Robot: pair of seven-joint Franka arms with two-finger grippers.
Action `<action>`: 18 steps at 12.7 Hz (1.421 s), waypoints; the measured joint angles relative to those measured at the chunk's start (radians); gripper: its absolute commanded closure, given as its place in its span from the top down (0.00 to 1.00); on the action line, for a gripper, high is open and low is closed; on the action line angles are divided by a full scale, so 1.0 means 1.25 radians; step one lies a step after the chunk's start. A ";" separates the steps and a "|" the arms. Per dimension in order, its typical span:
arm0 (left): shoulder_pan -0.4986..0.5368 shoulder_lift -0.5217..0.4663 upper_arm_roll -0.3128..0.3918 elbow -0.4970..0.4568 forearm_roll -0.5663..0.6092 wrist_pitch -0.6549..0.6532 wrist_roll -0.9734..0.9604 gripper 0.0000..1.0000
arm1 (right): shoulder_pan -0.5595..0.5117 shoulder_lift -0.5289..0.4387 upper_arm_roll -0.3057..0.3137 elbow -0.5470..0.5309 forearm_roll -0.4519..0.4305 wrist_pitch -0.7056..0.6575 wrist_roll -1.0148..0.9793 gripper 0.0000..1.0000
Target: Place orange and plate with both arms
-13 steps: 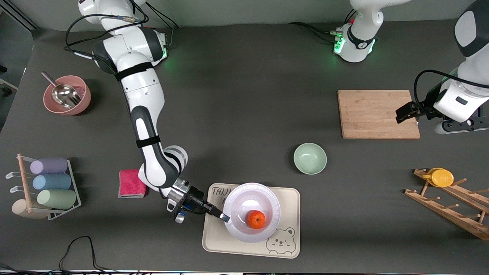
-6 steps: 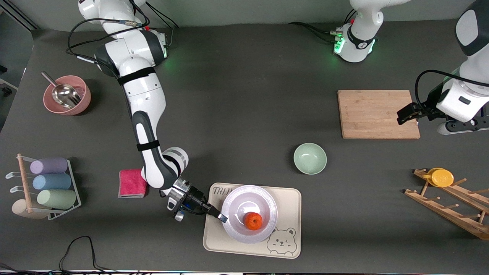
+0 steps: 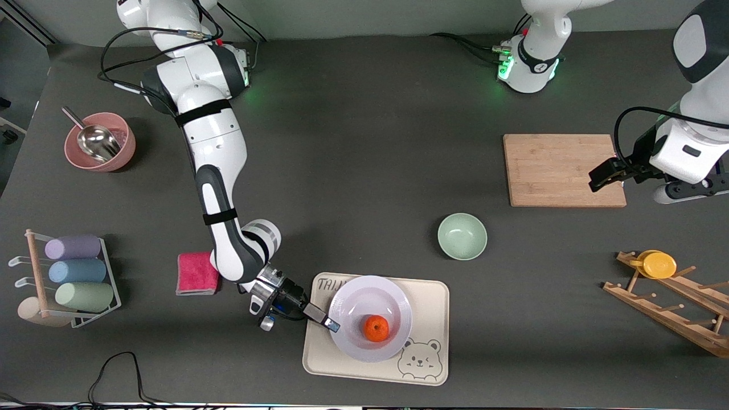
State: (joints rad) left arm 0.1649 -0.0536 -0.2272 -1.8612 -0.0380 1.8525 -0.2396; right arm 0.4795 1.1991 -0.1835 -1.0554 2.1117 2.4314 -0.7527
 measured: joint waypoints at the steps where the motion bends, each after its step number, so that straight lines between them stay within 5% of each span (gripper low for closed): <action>1: -0.001 0.000 0.000 0.001 0.000 0.000 0.001 1.00 | -0.001 -0.003 -0.002 0.003 -0.010 0.000 0.016 1.00; 7: 0.015 0.000 0.015 0.047 0.002 -0.089 0.093 1.00 | -0.026 -0.080 -0.041 -0.008 -0.371 0.001 0.283 1.00; 12: 0.016 0.000 0.014 0.051 0.002 -0.090 0.094 1.00 | -0.029 -0.211 -0.068 -0.140 -0.752 -0.016 0.411 1.00; 18: 0.031 0.001 0.016 0.052 0.002 -0.089 0.101 1.00 | -0.024 -0.433 -0.182 -0.318 -1.184 -0.249 0.467 1.00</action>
State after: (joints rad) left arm 0.2034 -0.0519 -0.2074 -1.7966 -0.0350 1.7410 -0.1135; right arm 0.4500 0.6581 -0.4104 -1.4524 0.6315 2.1201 -0.1686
